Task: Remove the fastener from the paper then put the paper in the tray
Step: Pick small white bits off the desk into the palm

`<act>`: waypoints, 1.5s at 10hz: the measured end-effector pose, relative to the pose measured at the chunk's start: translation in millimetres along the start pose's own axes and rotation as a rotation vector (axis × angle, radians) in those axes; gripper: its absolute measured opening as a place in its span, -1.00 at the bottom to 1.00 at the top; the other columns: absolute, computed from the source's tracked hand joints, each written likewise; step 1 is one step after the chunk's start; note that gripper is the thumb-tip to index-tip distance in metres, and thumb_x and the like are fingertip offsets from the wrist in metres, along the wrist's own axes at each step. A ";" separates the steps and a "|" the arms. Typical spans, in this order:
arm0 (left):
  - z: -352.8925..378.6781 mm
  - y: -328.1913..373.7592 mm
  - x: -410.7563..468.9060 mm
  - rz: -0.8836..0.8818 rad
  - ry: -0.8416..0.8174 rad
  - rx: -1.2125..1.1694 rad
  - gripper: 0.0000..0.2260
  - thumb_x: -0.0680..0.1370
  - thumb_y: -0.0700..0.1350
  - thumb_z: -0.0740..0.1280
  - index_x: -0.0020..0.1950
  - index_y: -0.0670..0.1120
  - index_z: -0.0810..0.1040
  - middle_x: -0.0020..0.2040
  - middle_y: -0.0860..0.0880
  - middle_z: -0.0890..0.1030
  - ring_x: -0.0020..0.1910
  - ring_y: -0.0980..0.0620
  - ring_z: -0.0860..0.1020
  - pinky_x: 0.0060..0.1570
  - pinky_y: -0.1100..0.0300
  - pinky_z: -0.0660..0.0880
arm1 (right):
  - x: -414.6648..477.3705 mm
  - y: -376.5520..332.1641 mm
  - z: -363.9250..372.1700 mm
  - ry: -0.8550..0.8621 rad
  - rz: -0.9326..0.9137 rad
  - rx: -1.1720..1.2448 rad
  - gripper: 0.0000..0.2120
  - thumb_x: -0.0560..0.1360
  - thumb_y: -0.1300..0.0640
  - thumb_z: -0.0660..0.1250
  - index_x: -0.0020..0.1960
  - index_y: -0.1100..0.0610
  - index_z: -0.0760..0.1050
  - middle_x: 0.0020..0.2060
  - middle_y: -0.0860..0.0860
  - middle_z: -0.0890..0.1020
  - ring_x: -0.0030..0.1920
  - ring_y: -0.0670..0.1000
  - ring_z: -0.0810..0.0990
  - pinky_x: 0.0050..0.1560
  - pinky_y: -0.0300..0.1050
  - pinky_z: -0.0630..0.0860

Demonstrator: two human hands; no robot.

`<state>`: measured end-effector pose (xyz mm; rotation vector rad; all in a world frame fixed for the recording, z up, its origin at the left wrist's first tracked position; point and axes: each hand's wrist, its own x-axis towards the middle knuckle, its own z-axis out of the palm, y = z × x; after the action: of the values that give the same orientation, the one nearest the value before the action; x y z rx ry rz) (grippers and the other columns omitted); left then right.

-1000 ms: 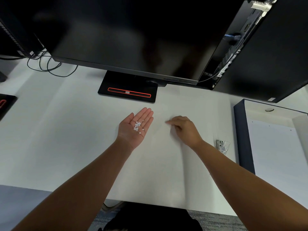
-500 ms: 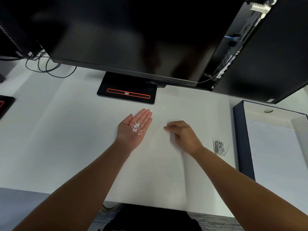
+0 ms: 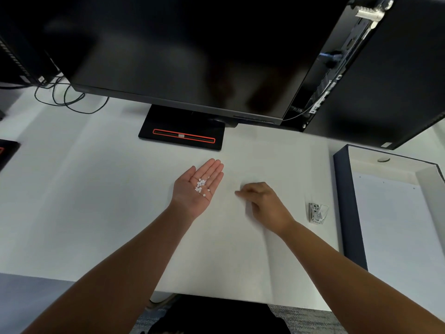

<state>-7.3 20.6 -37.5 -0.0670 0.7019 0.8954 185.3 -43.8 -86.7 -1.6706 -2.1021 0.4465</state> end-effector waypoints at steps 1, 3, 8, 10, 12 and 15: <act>-0.9 -1.8 0.6 -0.005 0.002 0.005 -0.60 0.66 -0.09 0.02 0.16 -0.32 0.55 0.14 -0.24 0.63 0.15 -0.15 0.59 0.15 0.03 0.51 | 2.2 0.7 -1.2 0.048 0.087 0.062 -0.49 0.43 0.20 -0.04 0.22 0.15 0.55 0.03 0.08 0.64 0.02 0.15 0.55 0.14 -0.21 0.39; 0.4 -6.2 0.4 -0.011 0.008 0.018 -0.59 0.67 -0.09 0.02 0.15 -0.32 0.55 0.13 -0.25 0.64 0.13 -0.15 0.60 0.13 0.03 0.51 | 31.3 8.1 -6.6 0.056 0.258 -0.017 -0.46 0.39 0.30 -0.01 0.31 0.15 0.46 0.06 0.18 0.58 0.02 0.26 0.49 0.07 0.05 0.48; -0.8 -5.4 1.1 -0.007 0.007 0.010 -0.60 0.66 -0.09 0.02 0.16 -0.32 0.55 0.13 -0.25 0.64 0.15 -0.16 0.59 0.13 0.02 0.51 | -1.5 -1.5 -3.5 0.038 0.197 0.157 -0.70 0.47 0.33 0.26 0.12 0.10 0.61 -0.07 0.05 0.60 -0.03 0.06 0.48 0.03 -0.25 0.33; 1.0 -9.5 2.1 -0.021 0.002 0.013 -0.60 0.66 -0.09 0.02 0.16 -0.32 0.55 0.13 -0.25 0.64 0.14 -0.16 0.59 0.13 0.02 0.51 | 5.8 -9.7 -3.7 0.019 0.317 0.270 -0.74 0.40 0.19 0.46 0.10 0.12 0.63 -0.02 0.01 0.60 0.05 -0.06 0.44 0.11 -0.29 0.38; 3.1 -11.3 3.9 -0.021 0.013 0.017 -0.60 0.66 -0.09 0.03 0.13 -0.33 0.56 0.12 -0.25 0.64 0.15 -0.15 0.59 0.13 0.03 0.51 | 11.6 -18.4 2.8 0.058 0.399 0.334 -0.92 0.42 0.27 0.41 -0.13 0.16 0.66 -0.14 0.00 0.67 -0.03 -0.03 0.55 0.00 -0.40 0.39; -1.9 -14.0 4.5 -0.024 0.029 0.027 -0.60 0.66 -0.09 0.02 0.16 -0.32 0.55 0.13 -0.25 0.63 0.18 -0.15 0.58 0.15 0.03 0.50 | 10.2 -31.2 15.4 0.183 0.309 0.055 -0.86 0.40 0.34 0.21 -0.24 0.21 0.52 -0.34 0.10 0.60 -0.28 0.14 0.52 -0.20 0.01 0.51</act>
<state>3.9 14.2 -44.8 -0.0646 0.7383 0.8629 149.4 -40.9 -83.3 -1.9331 -1.6945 0.4212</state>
